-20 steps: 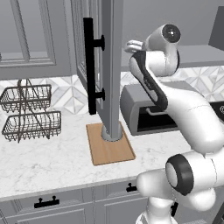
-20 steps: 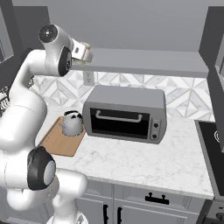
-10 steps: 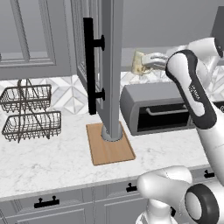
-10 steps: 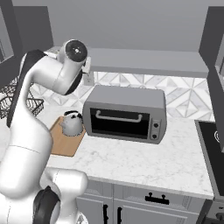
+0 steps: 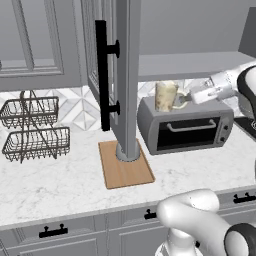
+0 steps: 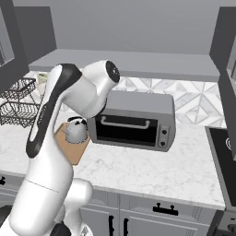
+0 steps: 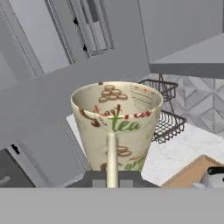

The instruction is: Pick the kettle from the counter and place it on the tray. Then pick the mug from the cabinet and place it on the tray. Then close the cabinet doors.

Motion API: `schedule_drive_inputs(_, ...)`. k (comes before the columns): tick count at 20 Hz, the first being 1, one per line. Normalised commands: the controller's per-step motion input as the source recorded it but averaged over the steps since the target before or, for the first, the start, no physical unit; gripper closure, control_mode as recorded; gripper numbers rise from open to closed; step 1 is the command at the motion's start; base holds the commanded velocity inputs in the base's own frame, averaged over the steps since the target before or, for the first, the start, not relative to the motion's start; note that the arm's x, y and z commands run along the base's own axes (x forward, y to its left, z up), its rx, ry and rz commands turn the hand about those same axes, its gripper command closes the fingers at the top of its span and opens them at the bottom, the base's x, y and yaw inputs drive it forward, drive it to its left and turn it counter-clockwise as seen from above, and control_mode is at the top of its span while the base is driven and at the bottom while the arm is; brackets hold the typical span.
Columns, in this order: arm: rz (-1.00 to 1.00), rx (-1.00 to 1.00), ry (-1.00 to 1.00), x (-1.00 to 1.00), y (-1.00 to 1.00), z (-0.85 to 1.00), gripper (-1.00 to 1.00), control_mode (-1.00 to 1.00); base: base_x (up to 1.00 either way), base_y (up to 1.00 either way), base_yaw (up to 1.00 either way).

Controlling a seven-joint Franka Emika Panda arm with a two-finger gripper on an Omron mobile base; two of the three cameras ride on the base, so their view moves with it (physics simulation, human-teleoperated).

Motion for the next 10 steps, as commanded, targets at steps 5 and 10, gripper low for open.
schedule_drive_inputs(5,0.21,-0.23,-0.23,-0.59,0.05,-0.83,1.00,-1.00,0.00,0.00,0.00)
schedule_drive_inputs(10,0.03,-0.23,-0.05,-0.10,0.24,-0.99,1.00,-1.00,0.00,0.00,0.00)
